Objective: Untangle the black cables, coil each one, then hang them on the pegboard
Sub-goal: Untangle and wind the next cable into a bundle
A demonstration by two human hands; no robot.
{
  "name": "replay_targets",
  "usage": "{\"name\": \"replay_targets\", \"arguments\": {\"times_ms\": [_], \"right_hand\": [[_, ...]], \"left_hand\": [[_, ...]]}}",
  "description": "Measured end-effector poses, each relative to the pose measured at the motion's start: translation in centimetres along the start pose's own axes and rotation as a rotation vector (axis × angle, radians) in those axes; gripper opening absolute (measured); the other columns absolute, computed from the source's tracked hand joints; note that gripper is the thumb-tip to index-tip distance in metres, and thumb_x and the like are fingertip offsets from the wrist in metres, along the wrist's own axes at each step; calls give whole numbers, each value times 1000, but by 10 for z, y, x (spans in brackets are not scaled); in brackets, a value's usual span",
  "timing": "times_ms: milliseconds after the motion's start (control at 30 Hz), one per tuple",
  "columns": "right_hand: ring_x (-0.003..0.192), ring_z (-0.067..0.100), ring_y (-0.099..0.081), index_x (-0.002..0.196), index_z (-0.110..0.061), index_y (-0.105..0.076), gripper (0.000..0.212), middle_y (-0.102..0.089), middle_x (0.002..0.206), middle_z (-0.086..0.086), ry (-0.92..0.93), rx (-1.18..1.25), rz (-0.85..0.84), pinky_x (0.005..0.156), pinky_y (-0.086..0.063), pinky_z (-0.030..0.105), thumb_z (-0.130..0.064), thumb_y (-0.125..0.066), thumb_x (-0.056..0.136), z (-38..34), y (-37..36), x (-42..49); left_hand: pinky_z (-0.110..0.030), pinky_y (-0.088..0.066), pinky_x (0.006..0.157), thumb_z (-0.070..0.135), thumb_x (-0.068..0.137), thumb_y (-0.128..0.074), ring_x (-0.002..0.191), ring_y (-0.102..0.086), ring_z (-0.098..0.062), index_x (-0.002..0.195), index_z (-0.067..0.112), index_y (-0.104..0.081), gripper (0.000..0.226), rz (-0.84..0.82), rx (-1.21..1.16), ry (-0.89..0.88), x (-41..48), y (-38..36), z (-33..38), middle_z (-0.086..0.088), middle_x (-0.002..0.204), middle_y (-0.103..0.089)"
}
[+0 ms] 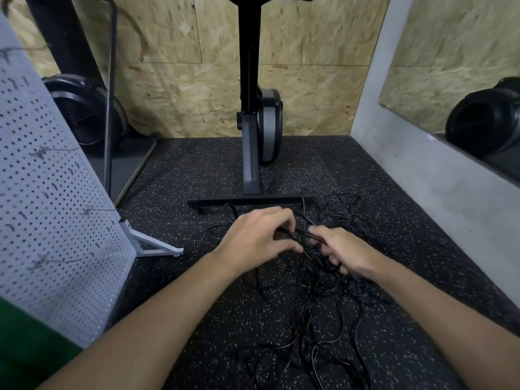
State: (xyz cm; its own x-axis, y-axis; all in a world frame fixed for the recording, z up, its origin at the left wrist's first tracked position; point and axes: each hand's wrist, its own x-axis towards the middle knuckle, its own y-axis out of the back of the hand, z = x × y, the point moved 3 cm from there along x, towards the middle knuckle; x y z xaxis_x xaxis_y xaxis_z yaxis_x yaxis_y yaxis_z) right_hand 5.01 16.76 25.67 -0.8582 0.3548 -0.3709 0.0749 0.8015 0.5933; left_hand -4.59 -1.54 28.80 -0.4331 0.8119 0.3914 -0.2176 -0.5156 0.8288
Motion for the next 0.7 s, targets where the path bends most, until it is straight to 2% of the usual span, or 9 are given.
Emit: {"name": "replay_targets", "arguments": {"times_ms": [33, 67, 100, 133, 167, 267, 433, 533, 700], "right_hand": [[57, 15, -42, 112, -19, -67, 78, -51, 72, 2, 40, -56, -77, 49, -34, 27, -86, -32, 92, -5, -2, -8], [62, 17, -45, 114, -23, -66, 89, -37, 90, -9, 71, -128, -157, 51, -38, 27, -98, -30, 81, -7, -6, -13], [67, 19, -51, 116, -25, -65, 91, -44, 131, 3, 93, -199, -231, 56, -45, 28, -101, -34, 76, -10, -11, -20], [73, 20, -60, 116, -25, -64, 86, -44, 89, -8, 105, -262, -271, 65, -52, 30, -98, -41, 76, -11, -15, -22], [80, 19, -65, 113, -24, -64, 76, -69, 95, 5, 126, -313, -271, 74, -55, 33, -91, -48, 81, -11, -18, -22], [70, 8, -58, 93, -31, -65, 46, -61, 79, -10, 211, -375, -246, 70, -46, 29, -75, -52, 93, -12, -23, -18], [51, 1, -53, 82, -22, -74, 43, -64, 60, -7, 285, -329, -141, 58, -42, 19, -61, -61, 95, -13, -21, -18], [50, 9, -52, 92, -26, -69, 36, -65, 62, -3, 324, -256, -130, 56, -45, 26, -62, -65, 92, -14, -23, -19], [54, 0, -48, 86, -20, -63, 45, -54, 60, -16, 442, -254, -79, 62, -39, 24, -56, -43, 105, -20, -20, -24]], "left_hand": [[-31, -52, 74, 55, 85, -77, 88, -59, -5, 100, 26, -63, 35, 23, 17, -11, 0, 0, -1, 17, 96, -64], [-32, -53, 73, 53, 86, -75, 87, -59, -5, 100, 26, -64, 33, 40, 27, -21, -1, 0, 0, 16, 97, -64], [-33, -53, 73, 52, 86, -74, 87, -60, -6, 100, 25, -64, 32, 54, 20, -17, -1, 1, -1, 15, 96, -64], [-32, -53, 72, 53, 85, -75, 86, -59, -6, 99, 25, -64, 33, 66, -1, -1, -1, 2, -3, 15, 95, -64], [-31, -51, 71, 56, 83, -77, 85, -59, -5, 98, 26, -63, 36, 75, -19, 21, -1, 3, -5, 16, 94, -63], [-27, -48, 71, 61, 79, -80, 86, -57, -4, 98, 29, -65, 40, 60, -25, 81, 0, 4, -13, 17, 96, -58], [-37, -56, 83, 58, 89, -73, 91, -63, -3, 104, 33, -79, 30, -74, -66, 136, -2, -1, -21, 17, 99, -69], [-39, -56, 85, 43, 92, -76, 90, -67, -3, 100, 30, -81, 16, -109, -143, 171, -5, -4, -31, 14, 94, -75], [-39, -56, 84, 42, 91, -77, 90, -67, -3, 96, 30, -80, 13, -61, -192, 192, -6, -5, -38, 16, 91, -74]]}}
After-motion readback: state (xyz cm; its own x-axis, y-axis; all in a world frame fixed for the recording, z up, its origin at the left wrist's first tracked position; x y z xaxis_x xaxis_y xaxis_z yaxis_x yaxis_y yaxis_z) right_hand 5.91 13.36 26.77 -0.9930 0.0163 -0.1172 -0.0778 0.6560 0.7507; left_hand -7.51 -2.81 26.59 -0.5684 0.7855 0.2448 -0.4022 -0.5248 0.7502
